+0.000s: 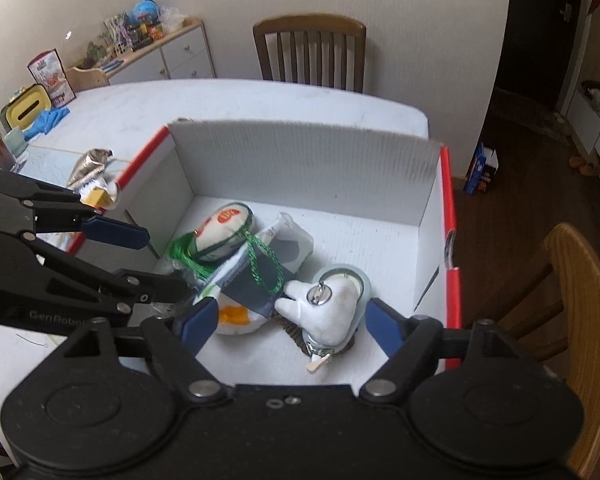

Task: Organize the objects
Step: 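Open both tools to release black bag and tooth plush in the shoebox, then move both tools back from the shoebox toward the remaining items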

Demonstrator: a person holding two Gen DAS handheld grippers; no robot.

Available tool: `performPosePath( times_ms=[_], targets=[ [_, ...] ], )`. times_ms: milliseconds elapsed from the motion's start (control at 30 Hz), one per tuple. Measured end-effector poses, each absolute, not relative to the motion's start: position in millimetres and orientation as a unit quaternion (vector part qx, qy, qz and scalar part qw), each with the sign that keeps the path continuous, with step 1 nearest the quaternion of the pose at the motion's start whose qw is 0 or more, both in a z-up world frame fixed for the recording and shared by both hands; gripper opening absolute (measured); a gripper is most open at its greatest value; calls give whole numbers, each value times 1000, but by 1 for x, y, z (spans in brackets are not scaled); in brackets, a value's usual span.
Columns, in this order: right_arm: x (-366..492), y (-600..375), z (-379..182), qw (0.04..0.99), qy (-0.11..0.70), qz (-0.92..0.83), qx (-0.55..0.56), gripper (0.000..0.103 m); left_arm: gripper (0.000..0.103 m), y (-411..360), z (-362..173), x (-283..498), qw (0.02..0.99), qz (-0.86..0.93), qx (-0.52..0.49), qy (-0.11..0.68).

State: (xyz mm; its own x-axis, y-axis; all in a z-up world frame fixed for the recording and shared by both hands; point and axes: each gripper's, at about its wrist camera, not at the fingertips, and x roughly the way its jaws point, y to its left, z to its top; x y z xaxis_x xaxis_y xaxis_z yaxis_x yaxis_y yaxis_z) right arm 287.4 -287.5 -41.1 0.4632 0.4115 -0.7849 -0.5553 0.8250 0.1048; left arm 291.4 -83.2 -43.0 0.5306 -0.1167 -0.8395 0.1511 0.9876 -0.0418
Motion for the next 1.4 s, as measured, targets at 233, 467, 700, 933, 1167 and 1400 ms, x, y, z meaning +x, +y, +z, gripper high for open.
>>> performPosePath(
  times_ms=[233,467,700,933,1167,1400],
  targets=[
    [270,-290,-12,861,406,298,-68,88,62,-73,-21,276,889,-77,3,451],
    [254,-284,5,870,385,301,-67,93,73,-61,-2,261,902,-83,-18,423],
    [242,-271,16,872,383,299,-66,96,82,-43,8,243,910,-83,-35,405],
    [229,-249,23,874,378,296,-68,98,84,-16,16,227,915,-83,-44,392],
    [220,-221,29,875,377,296,-71,100,86,20,21,218,917,-84,-61,384],
    [214,-187,32,875,377,296,-75,100,103,67,23,214,921,-68,-83,373]
  ],
)
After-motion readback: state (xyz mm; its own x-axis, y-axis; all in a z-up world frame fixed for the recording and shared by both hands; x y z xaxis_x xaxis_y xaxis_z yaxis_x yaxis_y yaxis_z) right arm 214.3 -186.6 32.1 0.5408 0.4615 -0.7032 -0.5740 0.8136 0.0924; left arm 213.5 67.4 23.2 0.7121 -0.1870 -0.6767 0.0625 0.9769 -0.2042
